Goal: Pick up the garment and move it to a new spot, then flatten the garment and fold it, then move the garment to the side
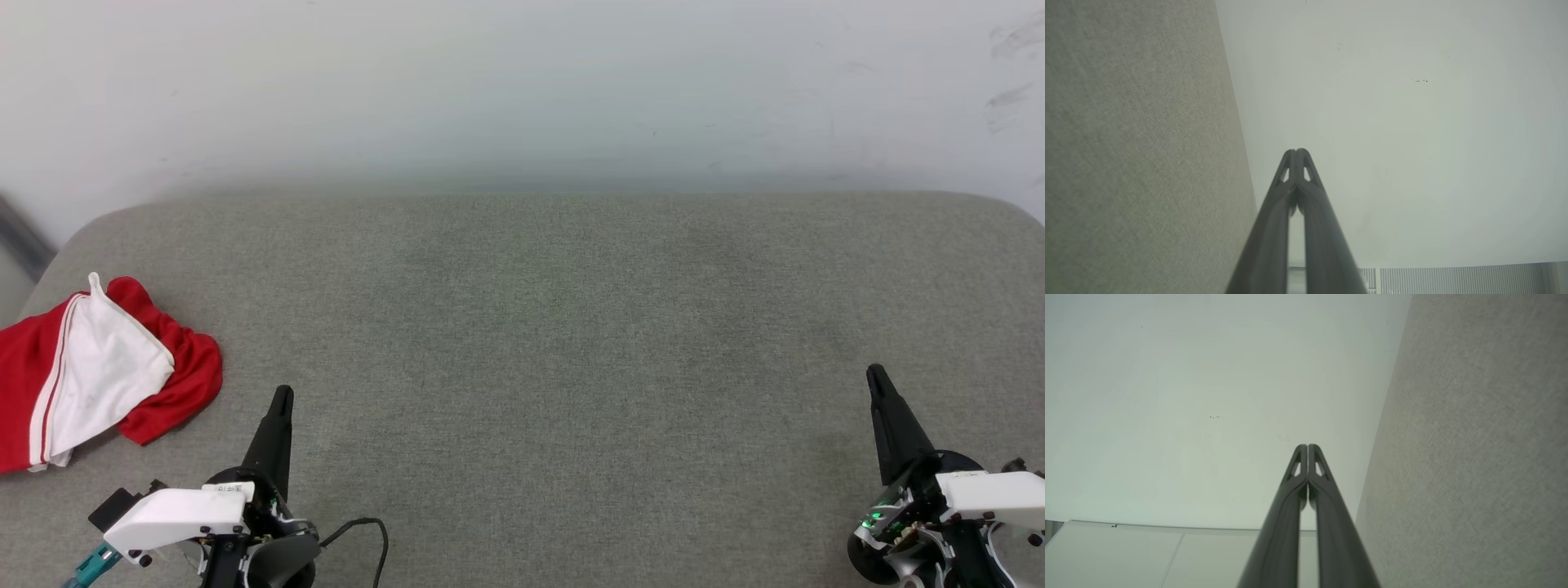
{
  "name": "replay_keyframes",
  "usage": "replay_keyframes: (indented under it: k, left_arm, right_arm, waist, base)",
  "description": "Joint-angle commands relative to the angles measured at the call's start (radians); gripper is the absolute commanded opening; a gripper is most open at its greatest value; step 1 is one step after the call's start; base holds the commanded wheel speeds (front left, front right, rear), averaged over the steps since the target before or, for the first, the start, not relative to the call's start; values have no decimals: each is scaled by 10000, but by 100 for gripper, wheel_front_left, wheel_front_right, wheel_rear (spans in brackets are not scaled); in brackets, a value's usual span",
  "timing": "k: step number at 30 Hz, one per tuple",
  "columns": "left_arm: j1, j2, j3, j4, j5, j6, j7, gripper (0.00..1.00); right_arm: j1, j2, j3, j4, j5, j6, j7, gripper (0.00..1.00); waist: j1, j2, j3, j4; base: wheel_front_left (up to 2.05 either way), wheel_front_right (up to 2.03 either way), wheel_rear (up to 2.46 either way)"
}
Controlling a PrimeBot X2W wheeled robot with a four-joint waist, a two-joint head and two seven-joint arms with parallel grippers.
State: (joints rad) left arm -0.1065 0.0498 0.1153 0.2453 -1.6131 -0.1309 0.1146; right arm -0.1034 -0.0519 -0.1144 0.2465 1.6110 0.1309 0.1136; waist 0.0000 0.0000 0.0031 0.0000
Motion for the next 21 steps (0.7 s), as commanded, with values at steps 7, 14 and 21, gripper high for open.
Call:
replay_keyframes:
  k: [7,14,21]
  left_arm:
    - [-53,-19,9,1,0,-32,17,0]
    - [-53,-19,9,0,0,-32,17,0]
    - [32,-6,-64,64,-2,4,-31,100]
  right_arm:
    - [-114,41,3,8,40,-3,-7,0]
    - [-114,41,3,8,40,-3,-7,0]
    - [66,2,14,56,-12,-2,-22,100]
  waist:
    - [0,0,0,0]
    - [0,0,0,0]
    - [0,0,1,-1]
  base:
    - [0,0,0]
    - [0,0,0]
    - [0,0,0]
